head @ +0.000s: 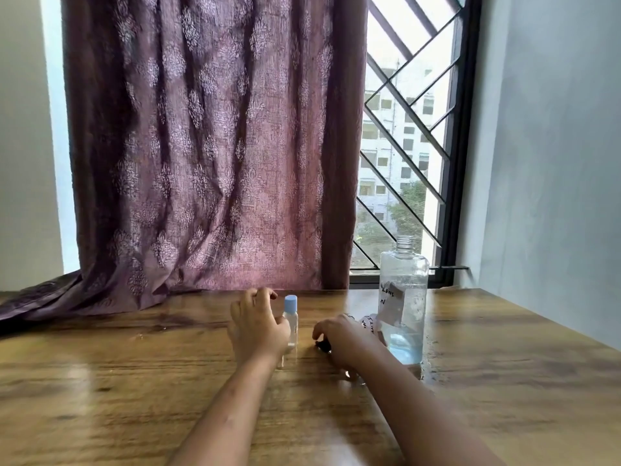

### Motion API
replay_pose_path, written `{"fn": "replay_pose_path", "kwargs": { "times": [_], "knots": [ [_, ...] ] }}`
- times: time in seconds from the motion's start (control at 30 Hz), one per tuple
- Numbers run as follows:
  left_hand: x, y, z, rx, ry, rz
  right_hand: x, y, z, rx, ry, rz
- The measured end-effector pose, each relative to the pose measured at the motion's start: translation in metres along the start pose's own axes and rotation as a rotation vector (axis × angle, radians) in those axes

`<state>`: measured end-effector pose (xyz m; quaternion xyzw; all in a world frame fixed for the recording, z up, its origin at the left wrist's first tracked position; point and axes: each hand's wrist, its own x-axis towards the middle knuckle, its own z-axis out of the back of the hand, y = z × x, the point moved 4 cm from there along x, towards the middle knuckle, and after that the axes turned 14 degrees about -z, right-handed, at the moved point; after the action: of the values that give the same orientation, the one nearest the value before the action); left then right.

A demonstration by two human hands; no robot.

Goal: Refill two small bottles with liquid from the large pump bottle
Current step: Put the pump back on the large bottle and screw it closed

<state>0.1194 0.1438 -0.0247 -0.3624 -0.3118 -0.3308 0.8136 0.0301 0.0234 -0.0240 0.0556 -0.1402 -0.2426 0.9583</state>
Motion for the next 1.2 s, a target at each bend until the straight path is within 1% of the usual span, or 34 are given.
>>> {"fn": "replay_pose_path", "kwargs": {
  "times": [0.1, 0.27, 0.33, 0.47, 0.63, 0.7, 0.77, 0.83, 0.93, 1.0, 1.03, 1.1, 1.13, 1.2],
  "knots": [
    [-0.001, -0.004, 0.000, -0.028, -0.008, -0.019, -0.001, 0.002, 0.006, -0.005, -0.113, 0.028],
    [-0.002, -0.010, 0.001, -0.035, 0.017, -0.021, -0.005, 0.008, 0.027, 0.140, -0.414, 0.078],
    [-0.003, -0.012, 0.000, -0.042, 0.027, -0.048, -0.006, 0.009, 0.034, 0.159, -0.501, 0.073],
    [-0.004, -0.015, -0.001, -0.024, 0.021, -0.106, -0.007, 0.007, 0.038, 0.145, -0.549, 0.064],
    [-0.005, -0.011, 0.002, -0.009, -0.002, -0.033, -0.007, 0.005, 0.037, 0.148, -0.579, 0.024],
    [-0.005, -0.011, 0.003, -0.012, -0.019, -0.011, -0.008, 0.003, 0.042, 0.152, -0.638, -0.017],
    [-0.005, -0.011, 0.002, -0.018, -0.018, -0.003, -0.015, 0.002, 0.051, 0.164, -0.734, -0.049],
    [-0.006, -0.010, 0.001, -0.024, -0.021, -0.003, -0.023, 0.003, 0.063, 0.223, -0.825, -0.091],
    [-0.006, -0.009, -0.001, -0.021, -0.027, -0.001, -0.036, 0.003, 0.082, 0.486, -0.962, -0.129],
    [-0.007, -0.009, -0.001, -0.021, -0.038, 0.000, -0.038, 0.000, 0.090, 0.797, -0.979, -0.101],
    [-0.007, -0.010, -0.001, -0.022, -0.041, -0.003, -0.037, -0.002, 0.094, 0.992, -0.937, -0.087],
    [-0.007, -0.010, -0.001, -0.025, -0.040, 0.000, -0.034, -0.005, 0.100, 1.404, -0.745, -0.075],
    [-0.007, -0.010, -0.001, -0.026, -0.039, 0.003, -0.034, -0.006, 0.102, 1.571, -0.639, -0.072],
    [-0.009, -0.011, 0.000, -0.022, -0.043, 0.011, -0.038, -0.010, 0.108, 1.745, -0.525, -0.056]
  ]
}}
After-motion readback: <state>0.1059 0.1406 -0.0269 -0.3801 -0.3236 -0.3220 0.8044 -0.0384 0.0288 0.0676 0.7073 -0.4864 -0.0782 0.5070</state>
